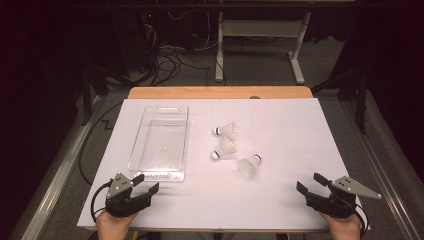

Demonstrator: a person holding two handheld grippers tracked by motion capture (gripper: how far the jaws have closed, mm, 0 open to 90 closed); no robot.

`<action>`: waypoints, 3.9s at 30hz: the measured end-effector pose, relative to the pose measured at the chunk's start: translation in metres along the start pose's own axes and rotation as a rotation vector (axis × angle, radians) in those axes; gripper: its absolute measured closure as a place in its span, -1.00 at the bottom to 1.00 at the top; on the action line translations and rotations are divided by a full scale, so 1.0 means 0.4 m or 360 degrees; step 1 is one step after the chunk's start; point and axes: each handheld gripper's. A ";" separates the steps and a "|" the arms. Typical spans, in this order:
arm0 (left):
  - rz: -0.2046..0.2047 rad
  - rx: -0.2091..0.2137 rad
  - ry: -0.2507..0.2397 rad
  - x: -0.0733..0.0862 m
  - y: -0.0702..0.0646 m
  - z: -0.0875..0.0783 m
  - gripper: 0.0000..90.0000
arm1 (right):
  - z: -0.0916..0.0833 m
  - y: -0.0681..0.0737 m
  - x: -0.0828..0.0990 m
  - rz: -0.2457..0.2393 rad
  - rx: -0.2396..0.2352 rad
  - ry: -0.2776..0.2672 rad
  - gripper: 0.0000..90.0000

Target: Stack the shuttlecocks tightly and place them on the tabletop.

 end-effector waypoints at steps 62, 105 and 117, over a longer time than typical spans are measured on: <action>-0.0037 0.0025 -0.0014 -0.004 -0.002 -0.011 -0.22 | 0.197 0.132 -0.131 -0.0128 -0.0277 0.0050 -0.28; -0.0022 0.0047 -0.0017 -0.003 0.000 -0.017 -0.22 | 0.307 0.163 -0.227 -0.0116 -0.0341 0.0188 -0.21; 0.0000 0.0069 -0.0024 -0.005 0.002 -0.019 -0.21 | 0.337 0.175 -0.270 -0.0113 -0.0367 0.0298 -0.07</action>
Point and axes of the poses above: each handheld gripper's, and its own axes: z roughly forward along the jaws, x roughly out of its underside, y roughly to its left, and after that the axes turned 10 degrees about -x, right-handed
